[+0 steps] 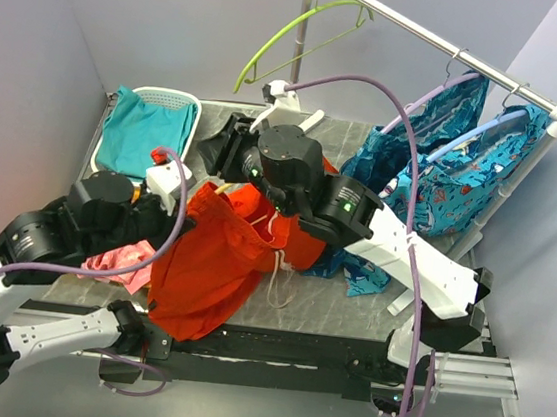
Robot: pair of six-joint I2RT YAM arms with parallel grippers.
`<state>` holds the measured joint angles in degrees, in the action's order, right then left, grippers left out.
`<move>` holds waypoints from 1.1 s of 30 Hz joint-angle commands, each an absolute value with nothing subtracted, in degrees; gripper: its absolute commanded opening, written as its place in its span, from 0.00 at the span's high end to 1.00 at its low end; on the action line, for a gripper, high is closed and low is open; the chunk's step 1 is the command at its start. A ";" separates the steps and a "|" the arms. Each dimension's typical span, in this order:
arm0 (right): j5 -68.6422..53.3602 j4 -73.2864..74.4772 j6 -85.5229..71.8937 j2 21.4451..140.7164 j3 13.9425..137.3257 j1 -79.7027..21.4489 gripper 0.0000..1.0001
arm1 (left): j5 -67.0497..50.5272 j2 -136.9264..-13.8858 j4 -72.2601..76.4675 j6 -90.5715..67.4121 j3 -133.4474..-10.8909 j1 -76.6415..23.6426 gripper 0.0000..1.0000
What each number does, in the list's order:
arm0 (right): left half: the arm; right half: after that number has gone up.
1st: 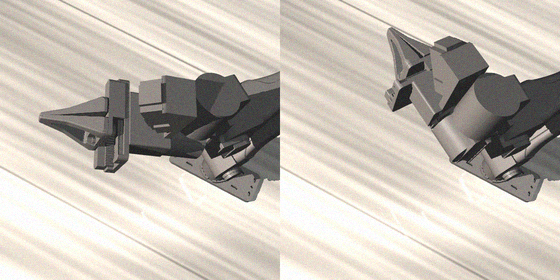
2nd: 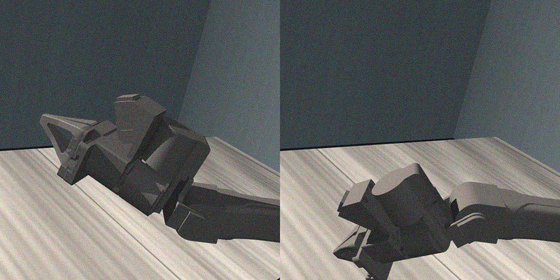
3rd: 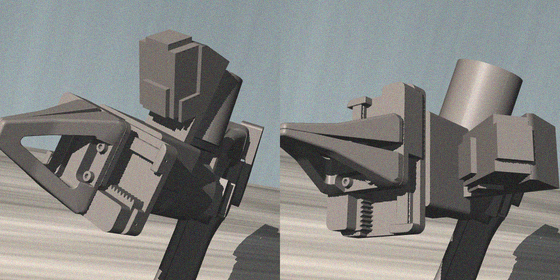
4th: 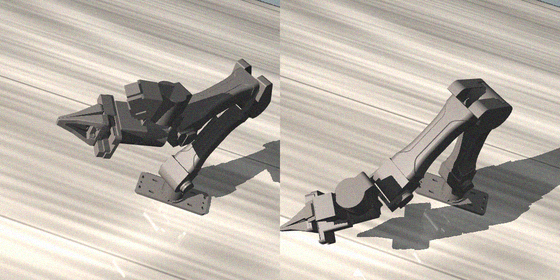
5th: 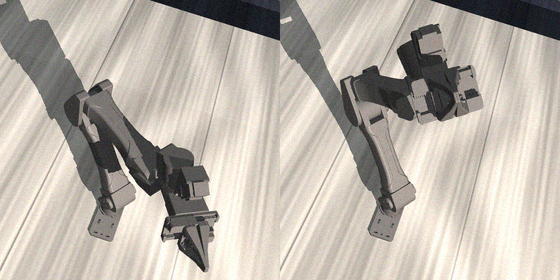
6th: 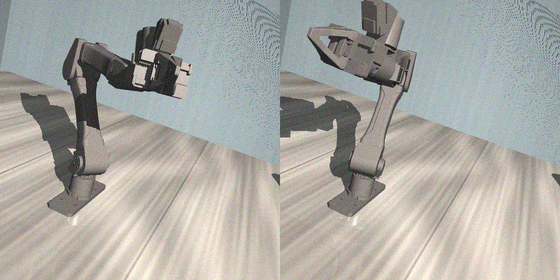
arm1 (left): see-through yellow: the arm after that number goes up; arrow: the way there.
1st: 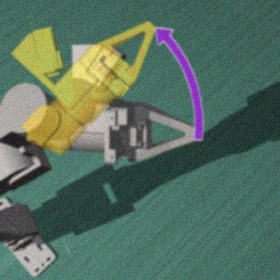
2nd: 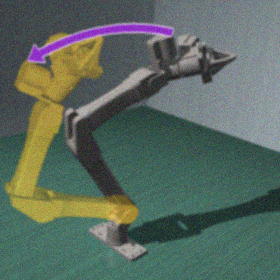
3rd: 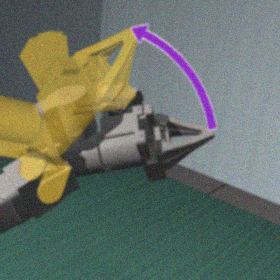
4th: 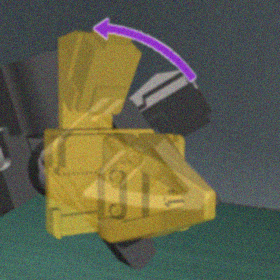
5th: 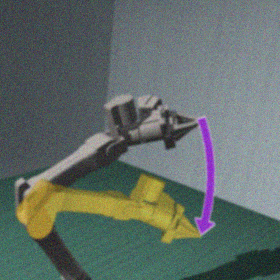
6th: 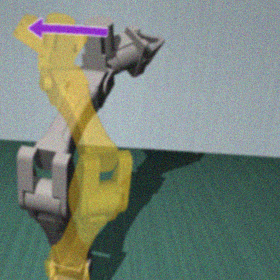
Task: Place the shorts on the hanger
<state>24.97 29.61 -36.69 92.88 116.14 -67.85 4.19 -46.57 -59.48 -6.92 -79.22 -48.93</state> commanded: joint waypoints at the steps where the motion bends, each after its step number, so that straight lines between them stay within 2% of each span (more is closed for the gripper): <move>1: 26.01 26.72 -37.18 93.34 118.12 -66.89 0.63 | 2.99 -44.47 -52.56 -6.59 -82.53 -49.13 0.99; 2: 26.02 26.63 -37.00 93.60 118.39 -66.71 0.76 | 3.60 -44.56 -52.56 -6.77 -82.53 -49.22 0.99; 5: 26.19 26.28 -35.43 94.04 120.49 -66.10 1.00 | 5.00 -44.56 -52.56 -7.73 -83.05 -49.22 0.98; 8: 26.63 25.58 -32.97 94.74 122.86 -65.92 1.00 | 7.55 -43.77 -52.73 -9.75 -82.97 -49.22 0.53; 9: 26.80 25.75 -32.52 95.09 125.48 -65.83 1.00 | 8.34 -43.42 -52.82 -10.19 -82.79 -49.13 0.35; 10: 26.89 26.71 -32.00 95.71 126.99 -65.57 1.00 | 8.61 -42.98 -53.26 -10.54 -82.53 -49.13 0.31; 15: 26.19 27.69 -30.24 98.09 133.41 -64.42 1.00 | 9.49 -40.08 -55.37 -13.44 -81.65 -49.13 0.25; 22: 26.54 25.58 -28.83 98.35 134.82 -62.84 1.00 | 8.35 -38.58 -57.65 -15.38 -80.16 -49.13 0.26; 28: 29.53 25.13 -27.95 98.17 136.32 -62.58 1.00 | 5.19 -40.60 -56.87 -15.56 -76.91 -49.13 0.32; 33: 32.86 25.58 -27.25 97.74 137.11 -62.40 1.00 | 4.48 -43.85 -58.71 -15.47 -76.03 -49.13 0.44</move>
